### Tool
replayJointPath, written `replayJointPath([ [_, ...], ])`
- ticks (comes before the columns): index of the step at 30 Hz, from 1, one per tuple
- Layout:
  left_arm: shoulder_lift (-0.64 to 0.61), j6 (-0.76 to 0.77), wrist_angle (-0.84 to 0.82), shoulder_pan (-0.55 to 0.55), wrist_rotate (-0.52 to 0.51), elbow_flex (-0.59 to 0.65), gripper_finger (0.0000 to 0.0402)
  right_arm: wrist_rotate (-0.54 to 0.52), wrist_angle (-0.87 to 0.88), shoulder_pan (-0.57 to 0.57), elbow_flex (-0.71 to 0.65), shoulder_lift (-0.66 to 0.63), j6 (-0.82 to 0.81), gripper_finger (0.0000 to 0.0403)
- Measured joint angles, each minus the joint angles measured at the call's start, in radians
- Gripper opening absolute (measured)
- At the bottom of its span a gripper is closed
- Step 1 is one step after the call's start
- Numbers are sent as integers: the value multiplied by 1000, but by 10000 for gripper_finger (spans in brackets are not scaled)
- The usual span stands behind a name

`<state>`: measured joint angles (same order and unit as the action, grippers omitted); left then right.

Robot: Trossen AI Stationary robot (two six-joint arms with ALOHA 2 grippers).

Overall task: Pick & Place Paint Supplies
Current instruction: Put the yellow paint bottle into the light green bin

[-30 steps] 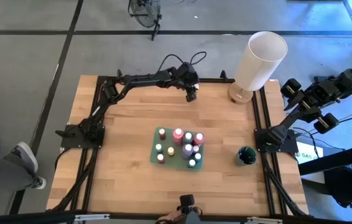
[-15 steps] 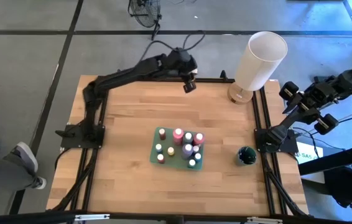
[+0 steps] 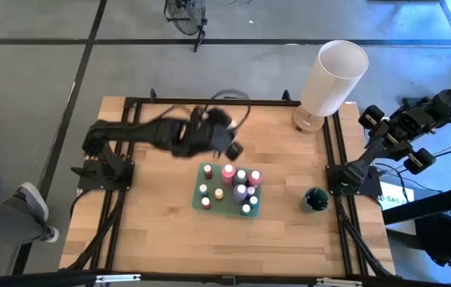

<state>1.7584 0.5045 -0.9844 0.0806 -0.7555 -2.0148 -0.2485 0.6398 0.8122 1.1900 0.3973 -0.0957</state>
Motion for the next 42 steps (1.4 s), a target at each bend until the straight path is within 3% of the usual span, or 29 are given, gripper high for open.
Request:
replayJointPath([
  [9, 82, 529, -122, 303, -231, 0, 115, -2, 11, 0, 0, 0, 33, 131],
  [13, 136, 687, -131, 400, -242, 0, 115, -2, 29, 0, 0, 0, 29, 131],
  [19, 192, 809, -131, 499, -203, 1, 115, -2, 68, 0, 0, 1, 9, 131],
  [24, 222, 834, -158, 524, -196, 1, 115, -2, 78, 0, 0, 1, -20, 130],
  [32, 300, 835, -218, 460, -116, 0, 115, -2, 77, 0, 0, 2, -20, 124],
  [42, 397, 1002, -296, 469, -142, 0, 115, -3, 87, 0, 0, 2, -57, 124],
])
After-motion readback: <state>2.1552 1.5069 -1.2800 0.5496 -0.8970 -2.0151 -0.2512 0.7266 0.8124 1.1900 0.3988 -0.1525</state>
